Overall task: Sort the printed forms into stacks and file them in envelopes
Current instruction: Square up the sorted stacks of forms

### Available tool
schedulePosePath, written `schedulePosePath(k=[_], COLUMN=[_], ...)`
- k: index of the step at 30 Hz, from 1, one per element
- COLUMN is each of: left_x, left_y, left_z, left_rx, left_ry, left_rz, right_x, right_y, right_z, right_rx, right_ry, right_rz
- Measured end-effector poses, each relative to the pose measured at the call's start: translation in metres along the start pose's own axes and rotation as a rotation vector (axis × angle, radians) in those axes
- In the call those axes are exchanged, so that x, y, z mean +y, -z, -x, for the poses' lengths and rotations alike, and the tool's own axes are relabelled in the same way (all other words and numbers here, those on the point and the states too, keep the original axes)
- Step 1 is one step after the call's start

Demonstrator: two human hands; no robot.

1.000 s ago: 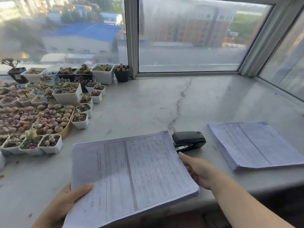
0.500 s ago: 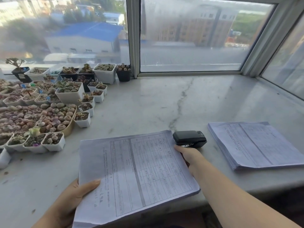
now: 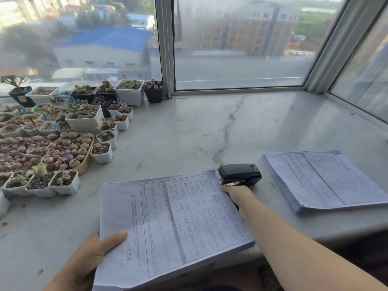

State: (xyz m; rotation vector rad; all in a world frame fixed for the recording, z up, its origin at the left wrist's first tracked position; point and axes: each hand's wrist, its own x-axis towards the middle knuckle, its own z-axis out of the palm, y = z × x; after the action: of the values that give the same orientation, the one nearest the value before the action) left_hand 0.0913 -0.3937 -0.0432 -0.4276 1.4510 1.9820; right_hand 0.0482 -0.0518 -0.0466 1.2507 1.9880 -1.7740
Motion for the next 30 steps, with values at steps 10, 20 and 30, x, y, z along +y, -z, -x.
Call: schedulePosePath(k=[10,20,30], left_x=[0.000,-0.001,0.004], left_y=[-0.006,-0.008,-0.014], left_z=[0.000,0.001,0.005], left_rx=[0.018,0.011,0.014], left_ry=[0.005,0.015,-0.017], left_rz=[0.001,0.017,-0.021], right_x=[-0.003,-0.004,0.000], right_y=[0.001,0.002,0.002], right_z=[-0.005,-0.013,-0.013], right_rx=[0.049,0.028,0.083], right_ry=[0.085,0.062,0.110], right_rz=[0.128,0.183,0.175])
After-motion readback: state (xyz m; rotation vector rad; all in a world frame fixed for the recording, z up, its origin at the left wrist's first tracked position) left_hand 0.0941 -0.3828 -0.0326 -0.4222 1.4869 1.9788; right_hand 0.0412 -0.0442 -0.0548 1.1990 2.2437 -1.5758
